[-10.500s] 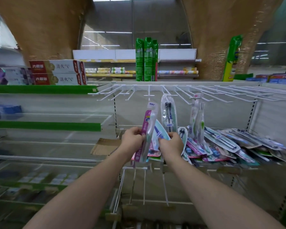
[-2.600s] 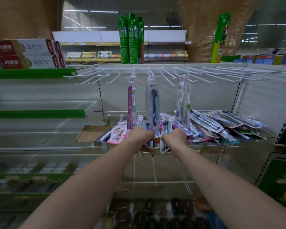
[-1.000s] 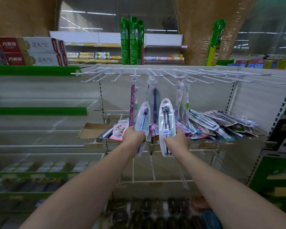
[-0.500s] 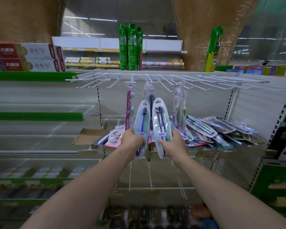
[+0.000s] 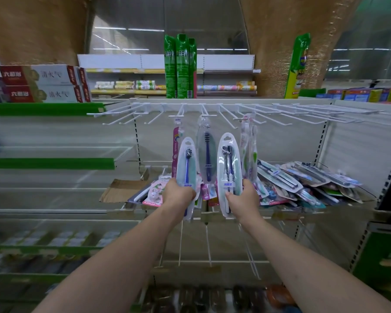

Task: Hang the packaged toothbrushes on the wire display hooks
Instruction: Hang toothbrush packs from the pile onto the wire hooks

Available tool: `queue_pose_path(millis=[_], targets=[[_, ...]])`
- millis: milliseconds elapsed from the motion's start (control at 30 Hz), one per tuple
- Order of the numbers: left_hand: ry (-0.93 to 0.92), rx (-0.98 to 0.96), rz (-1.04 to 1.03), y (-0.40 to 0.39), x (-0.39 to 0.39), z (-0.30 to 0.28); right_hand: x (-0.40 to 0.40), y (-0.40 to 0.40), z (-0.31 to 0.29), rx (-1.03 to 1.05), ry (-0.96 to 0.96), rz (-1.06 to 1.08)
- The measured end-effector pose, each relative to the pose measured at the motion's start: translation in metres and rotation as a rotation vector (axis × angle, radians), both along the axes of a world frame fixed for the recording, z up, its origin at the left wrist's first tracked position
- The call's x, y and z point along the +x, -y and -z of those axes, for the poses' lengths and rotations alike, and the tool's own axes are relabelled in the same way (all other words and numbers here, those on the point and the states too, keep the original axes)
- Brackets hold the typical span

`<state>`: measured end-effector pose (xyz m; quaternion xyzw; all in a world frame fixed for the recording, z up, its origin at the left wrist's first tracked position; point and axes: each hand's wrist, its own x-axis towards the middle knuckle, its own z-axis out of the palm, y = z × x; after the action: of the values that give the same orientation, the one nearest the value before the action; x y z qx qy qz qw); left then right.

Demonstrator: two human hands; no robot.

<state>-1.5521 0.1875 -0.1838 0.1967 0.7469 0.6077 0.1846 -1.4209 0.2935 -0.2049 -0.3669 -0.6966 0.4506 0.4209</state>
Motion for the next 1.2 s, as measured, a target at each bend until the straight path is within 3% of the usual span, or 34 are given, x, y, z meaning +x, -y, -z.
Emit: queue_pose_path(millis=[533, 833, 1200], targets=[[-0.007, 0.010, -0.008, 0.006, -0.010, -0.004, -0.030, 0.013, -0.017, 0.128, -0.064, -0.155], [0.025, 0.045, 0.073, 0.009, -0.014, -0.008, -0.040, -0.001, -0.024, 0.040, -0.119, -0.168], [0.053, 0.075, 0.167, 0.007, -0.018, -0.012, -0.065, -0.026, -0.025, -0.080, 0.004, -0.144]])
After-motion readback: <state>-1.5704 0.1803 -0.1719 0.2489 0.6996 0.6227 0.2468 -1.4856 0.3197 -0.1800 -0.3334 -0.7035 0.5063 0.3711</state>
